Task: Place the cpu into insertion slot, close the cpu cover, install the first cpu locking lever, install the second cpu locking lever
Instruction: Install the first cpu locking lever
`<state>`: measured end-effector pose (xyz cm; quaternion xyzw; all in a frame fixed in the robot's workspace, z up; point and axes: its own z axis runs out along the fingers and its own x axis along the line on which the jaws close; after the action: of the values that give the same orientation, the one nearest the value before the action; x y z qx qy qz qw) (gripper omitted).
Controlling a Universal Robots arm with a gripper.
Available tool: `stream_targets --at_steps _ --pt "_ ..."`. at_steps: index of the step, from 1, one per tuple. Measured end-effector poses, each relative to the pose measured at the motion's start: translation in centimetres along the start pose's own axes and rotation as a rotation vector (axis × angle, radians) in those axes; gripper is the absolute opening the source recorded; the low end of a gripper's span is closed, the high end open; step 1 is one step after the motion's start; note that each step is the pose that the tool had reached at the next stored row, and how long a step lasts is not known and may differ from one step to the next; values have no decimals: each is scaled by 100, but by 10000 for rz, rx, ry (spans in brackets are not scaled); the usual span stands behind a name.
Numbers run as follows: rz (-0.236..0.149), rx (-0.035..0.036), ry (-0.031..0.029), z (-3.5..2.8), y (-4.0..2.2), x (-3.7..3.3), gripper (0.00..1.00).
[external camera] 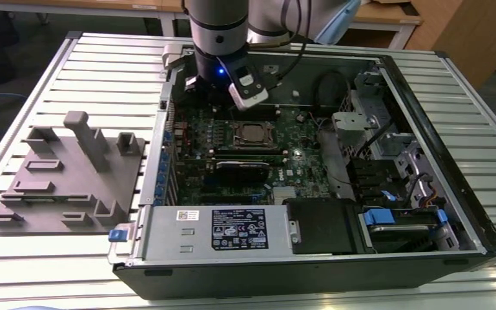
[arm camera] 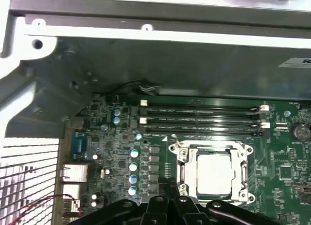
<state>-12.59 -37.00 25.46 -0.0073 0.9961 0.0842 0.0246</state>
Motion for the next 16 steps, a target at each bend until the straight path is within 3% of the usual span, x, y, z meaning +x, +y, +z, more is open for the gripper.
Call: stream_targets --at_steps 6,11,16 --pt "5 -106 -3 -1 1 30 10" --pt "8 -110 -3 -1 21 84 10" --pt "11 -112 -4 14 100 94 10"
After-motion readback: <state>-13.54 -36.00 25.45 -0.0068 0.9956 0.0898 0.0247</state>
